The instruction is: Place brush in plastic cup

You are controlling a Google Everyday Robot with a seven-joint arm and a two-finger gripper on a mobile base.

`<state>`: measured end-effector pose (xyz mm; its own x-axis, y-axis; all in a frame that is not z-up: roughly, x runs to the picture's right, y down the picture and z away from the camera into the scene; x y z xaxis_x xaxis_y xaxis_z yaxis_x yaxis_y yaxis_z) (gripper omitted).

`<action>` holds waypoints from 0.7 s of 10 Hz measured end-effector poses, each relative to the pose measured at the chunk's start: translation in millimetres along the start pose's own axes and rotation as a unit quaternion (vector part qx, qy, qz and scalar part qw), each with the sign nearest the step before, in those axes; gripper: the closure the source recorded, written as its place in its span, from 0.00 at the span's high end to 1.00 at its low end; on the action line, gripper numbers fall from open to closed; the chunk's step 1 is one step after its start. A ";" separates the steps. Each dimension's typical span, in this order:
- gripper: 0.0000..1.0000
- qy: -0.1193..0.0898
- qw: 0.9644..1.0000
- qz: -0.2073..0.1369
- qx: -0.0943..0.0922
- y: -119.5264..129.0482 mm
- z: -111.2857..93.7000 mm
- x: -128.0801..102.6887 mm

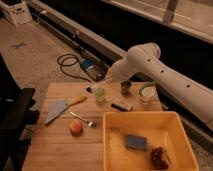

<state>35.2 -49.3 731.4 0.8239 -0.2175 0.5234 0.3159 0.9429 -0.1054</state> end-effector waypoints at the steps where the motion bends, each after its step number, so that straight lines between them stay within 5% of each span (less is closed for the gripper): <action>1: 0.00 -0.007 1.000 0.011 0.001 -0.3 6.1 6.5; 7: 0.00 -0.050 0.996 0.080 0.007 7.5 49.2 57.1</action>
<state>61.5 -42.3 802.1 0.8114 -0.0390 0.5831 0.1778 0.9669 -0.1828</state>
